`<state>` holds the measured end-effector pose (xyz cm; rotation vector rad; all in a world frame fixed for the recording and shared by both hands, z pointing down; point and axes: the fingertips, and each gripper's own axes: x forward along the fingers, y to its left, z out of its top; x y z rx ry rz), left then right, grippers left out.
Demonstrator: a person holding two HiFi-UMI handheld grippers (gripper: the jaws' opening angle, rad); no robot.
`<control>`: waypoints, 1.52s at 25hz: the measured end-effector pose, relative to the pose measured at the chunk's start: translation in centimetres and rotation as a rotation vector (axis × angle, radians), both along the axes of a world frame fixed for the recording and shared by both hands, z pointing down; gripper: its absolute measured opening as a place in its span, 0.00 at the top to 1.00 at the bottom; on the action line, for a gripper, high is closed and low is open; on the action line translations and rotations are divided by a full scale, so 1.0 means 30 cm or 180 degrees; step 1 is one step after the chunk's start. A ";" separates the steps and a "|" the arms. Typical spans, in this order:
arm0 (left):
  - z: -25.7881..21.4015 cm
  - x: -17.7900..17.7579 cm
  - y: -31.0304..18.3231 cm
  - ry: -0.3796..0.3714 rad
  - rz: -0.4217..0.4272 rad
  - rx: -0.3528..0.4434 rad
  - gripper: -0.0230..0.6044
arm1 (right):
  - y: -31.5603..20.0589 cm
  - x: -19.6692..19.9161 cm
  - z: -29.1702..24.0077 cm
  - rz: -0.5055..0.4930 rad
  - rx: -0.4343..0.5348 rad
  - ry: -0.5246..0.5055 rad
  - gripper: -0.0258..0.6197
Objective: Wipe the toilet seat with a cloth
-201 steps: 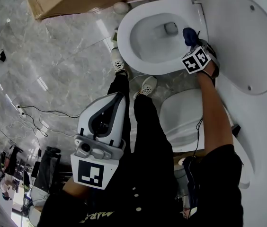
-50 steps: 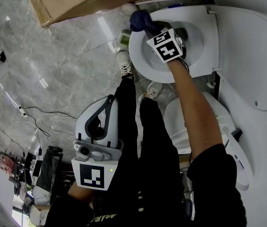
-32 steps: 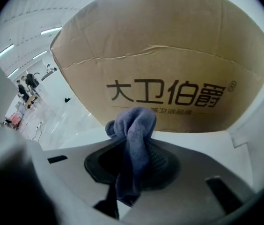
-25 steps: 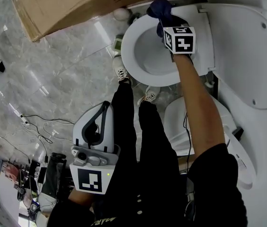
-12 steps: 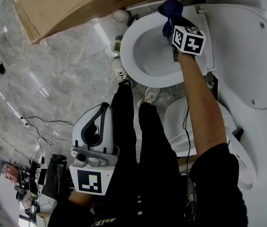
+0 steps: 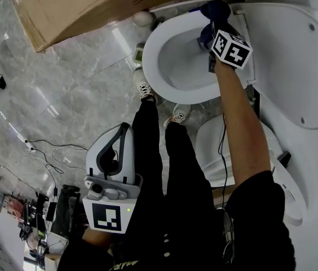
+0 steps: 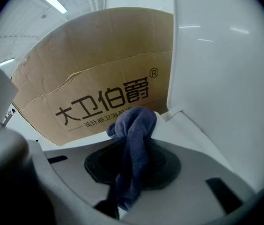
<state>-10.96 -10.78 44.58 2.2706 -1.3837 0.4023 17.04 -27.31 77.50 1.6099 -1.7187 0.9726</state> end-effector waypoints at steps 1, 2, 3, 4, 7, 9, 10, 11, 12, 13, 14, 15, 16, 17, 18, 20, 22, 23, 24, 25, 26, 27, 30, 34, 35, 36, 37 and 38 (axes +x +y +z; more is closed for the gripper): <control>0.000 0.001 0.002 0.0003 0.0001 0.0002 0.95 | 0.002 0.008 -0.001 0.0024 0.0003 0.0008 0.83; -0.001 0.003 0.003 0.0007 0.0001 0.0003 0.95 | 0.005 0.016 -0.002 0.0047 0.0002 0.0016 0.83; -0.002 0.004 0.005 0.0009 0.0001 0.0005 0.95 | 0.008 0.025 -0.002 0.0073 -0.0003 0.0023 0.83; -0.003 0.005 0.007 0.0009 0.0004 0.0007 0.95 | 0.013 0.035 -0.002 0.0103 -0.0012 0.0026 0.83; -0.009 0.010 0.010 0.0006 0.0020 0.0019 0.95 | 0.031 0.066 -0.003 0.0183 -0.0046 0.0034 0.83; -0.014 0.015 0.009 0.0009 0.0025 0.0029 0.95 | 0.040 0.085 -0.006 0.0214 -0.0050 0.0048 0.83; -0.015 0.019 0.009 0.0010 0.0031 0.0032 0.95 | 0.043 0.095 -0.008 0.0228 -0.0045 0.0057 0.83; -0.016 0.023 0.009 0.0010 0.0039 0.0035 0.95 | 0.047 0.105 -0.010 0.0248 -0.0038 0.0066 0.83; -0.016 0.027 0.009 0.0009 0.0047 0.0036 0.95 | 0.052 0.117 -0.011 0.0279 -0.0038 0.0075 0.83; -0.017 0.030 0.009 0.0009 0.0054 0.0036 0.95 | 0.061 0.129 -0.010 0.0322 -0.0048 0.0087 0.83; -0.017 0.032 0.010 0.0008 0.0057 0.0036 0.95 | 0.072 0.140 -0.009 0.0370 -0.0065 0.0104 0.83; -0.018 0.033 0.011 0.0009 0.0058 0.0037 0.95 | 0.083 0.151 -0.008 0.0414 -0.0078 0.0122 0.83; -0.019 0.035 0.011 0.0010 0.0058 0.0040 0.95 | 0.094 0.159 -0.007 0.0444 -0.0085 0.0138 0.83; -0.020 0.036 0.012 0.0012 0.0059 0.0044 0.95 | 0.104 0.165 -0.006 0.0460 -0.0088 0.0150 0.83; -0.022 0.038 0.013 0.0013 0.0062 0.0050 0.95 | 0.114 0.171 -0.006 0.0467 -0.0092 0.0162 0.83; -0.024 0.043 0.016 0.0010 0.0074 0.0060 0.95 | 0.132 0.183 -0.008 0.0480 -0.0094 0.0190 0.84; -0.026 0.046 0.020 0.0007 0.0079 0.0067 0.95 | 0.153 0.199 -0.009 0.0528 -0.0096 0.0214 0.84; -0.028 0.047 0.023 0.0008 0.0079 0.0071 0.95 | 0.165 0.207 -0.010 0.0557 -0.0101 0.0222 0.84; -0.031 0.049 0.026 0.0010 0.0080 0.0075 0.95 | 0.176 0.213 -0.011 0.0573 -0.0103 0.0229 0.84; -0.034 0.052 0.030 0.0010 0.0081 0.0079 0.95 | 0.186 0.218 -0.013 0.0577 -0.0103 0.0237 0.84; -0.037 0.056 0.034 0.0009 0.0084 0.0083 0.95 | 0.196 0.223 -0.015 0.0578 -0.0104 0.0246 0.84; -0.040 0.061 0.039 0.0008 0.0089 0.0088 0.95 | 0.205 0.228 -0.016 0.0583 -0.0103 0.0252 0.84; -0.049 0.069 0.047 0.0008 0.0097 0.0108 0.95 | 0.240 0.247 -0.018 0.0646 -0.0147 0.0281 0.84; -0.055 0.077 0.056 0.0007 0.0107 0.0114 0.95 | 0.299 0.268 -0.009 0.0692 -0.0234 0.0314 0.84; -0.059 0.079 0.058 0.0007 0.0108 0.0125 0.95 | 0.312 0.271 -0.009 0.0690 -0.0242 0.0312 0.84; -0.063 0.082 0.061 0.0007 0.0108 0.0136 0.95 | 0.326 0.275 -0.008 0.0699 -0.0254 0.0307 0.84; -0.067 0.085 0.063 0.0009 0.0107 0.0145 0.95 | 0.342 0.278 -0.006 0.0722 -0.0271 0.0299 0.84; -0.069 0.088 0.066 0.0013 0.0105 0.0152 0.95 | 0.358 0.282 -0.004 0.0758 -0.0293 0.0290 0.84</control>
